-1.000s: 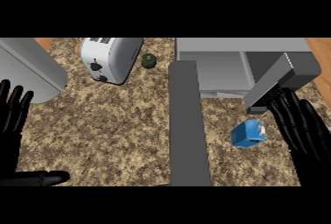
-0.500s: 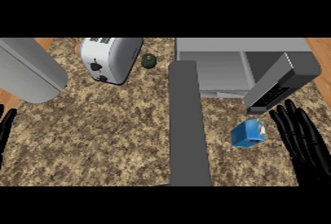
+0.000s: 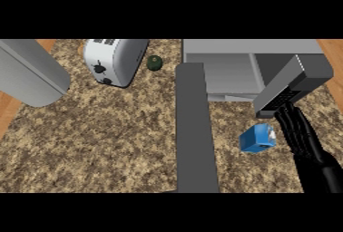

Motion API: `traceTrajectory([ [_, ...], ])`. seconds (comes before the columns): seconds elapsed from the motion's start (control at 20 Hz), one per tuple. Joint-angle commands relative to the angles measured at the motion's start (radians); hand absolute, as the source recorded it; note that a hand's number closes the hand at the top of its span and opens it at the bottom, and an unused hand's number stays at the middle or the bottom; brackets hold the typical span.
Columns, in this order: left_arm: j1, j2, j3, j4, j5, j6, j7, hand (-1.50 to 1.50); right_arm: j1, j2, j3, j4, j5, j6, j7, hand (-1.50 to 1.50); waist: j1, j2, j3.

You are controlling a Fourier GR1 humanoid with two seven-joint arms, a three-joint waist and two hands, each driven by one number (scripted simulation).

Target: Pick up the milk, place it into the microwave and close the microwave

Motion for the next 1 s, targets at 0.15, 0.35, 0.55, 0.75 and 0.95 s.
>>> traceTrajectory([
  [0.15,0.031,-0.036,0.004,-0.033,-0.013,-0.03,0.017,-1.5,-0.035,-0.013,-0.098,0.221,0.012,0.001,-0.148,-1.5,-0.001,0.0,0.0],
  [0.35,0.091,-0.02,0.084,-0.018,0.082,-0.109,-0.008,-1.5,-0.104,-0.049,-0.191,0.362,-0.037,0.024,-0.193,-1.5,0.004,0.0,0.0],
  [0.55,0.077,-0.033,0.098,-0.024,0.07,-0.116,0.002,-1.5,-0.073,-0.04,-0.192,0.463,0.024,0.002,-0.302,-1.5,0.002,0.0,0.0],
  [0.75,0.036,0.02,0.153,-0.017,0.163,-0.118,0.078,-1.5,-0.124,-0.048,-0.217,0.617,0.027,0.012,-0.393,-1.5,0.001,0.001,0.0],
  [0.95,0.104,-0.078,0.136,-0.026,0.071,-0.179,-0.026,-1.5,-0.125,-0.01,-0.19,0.727,0.065,-0.009,-0.486,-1.5,0.003,0.0,0.0],
])
